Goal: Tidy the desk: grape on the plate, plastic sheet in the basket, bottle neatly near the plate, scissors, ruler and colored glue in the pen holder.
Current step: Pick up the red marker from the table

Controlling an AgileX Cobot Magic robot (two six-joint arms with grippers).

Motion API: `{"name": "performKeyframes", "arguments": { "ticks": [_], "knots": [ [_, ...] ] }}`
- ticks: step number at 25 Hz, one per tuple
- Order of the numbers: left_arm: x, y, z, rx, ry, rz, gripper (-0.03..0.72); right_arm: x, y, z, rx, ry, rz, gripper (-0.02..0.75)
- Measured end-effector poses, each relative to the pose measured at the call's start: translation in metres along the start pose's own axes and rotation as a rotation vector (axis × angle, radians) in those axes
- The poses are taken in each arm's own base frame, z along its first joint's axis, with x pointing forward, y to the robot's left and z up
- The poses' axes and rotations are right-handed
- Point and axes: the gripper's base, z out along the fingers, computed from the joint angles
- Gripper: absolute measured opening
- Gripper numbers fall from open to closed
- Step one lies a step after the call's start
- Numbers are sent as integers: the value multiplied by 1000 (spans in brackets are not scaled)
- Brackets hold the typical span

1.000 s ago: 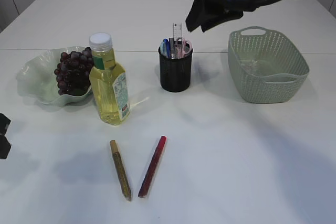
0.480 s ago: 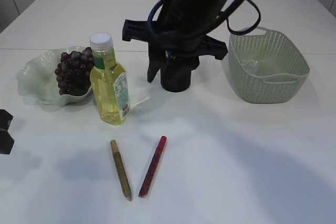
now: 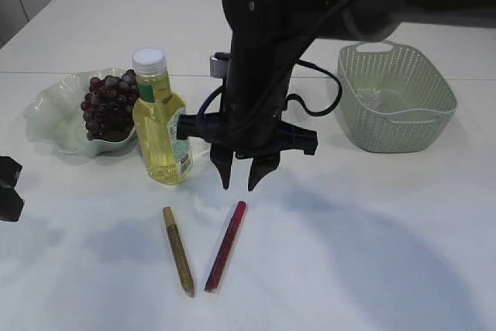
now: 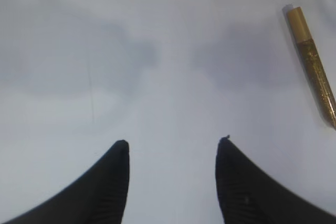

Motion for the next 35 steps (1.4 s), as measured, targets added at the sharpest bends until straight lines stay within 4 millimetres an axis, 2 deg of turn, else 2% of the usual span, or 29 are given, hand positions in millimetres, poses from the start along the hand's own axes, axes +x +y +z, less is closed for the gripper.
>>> {"name": "performKeyframes", "arguments": {
  "ticks": [6, 13, 18, 30, 35],
  "knots": [
    [0, 0, 0, 0, -2, 0, 385, -2, -2, 36, 51, 60, 71, 271],
    [-1, 0, 0, 2, -8, 0, 379, -4, 2, 64, 16, 91, 117, 298],
    [-1, 0, 0, 2, -10, 0, 375, -6, 3, 71, 8, 77, 140, 329],
    [-1, 0, 0, 3, -13, 0, 375, -6, -2, 97, 58, 100, 163, 333],
    [-1, 0, 0, 3, -14, 0, 372, -6, -2, 99, 59, 101, 163, 330]
  ]
}}
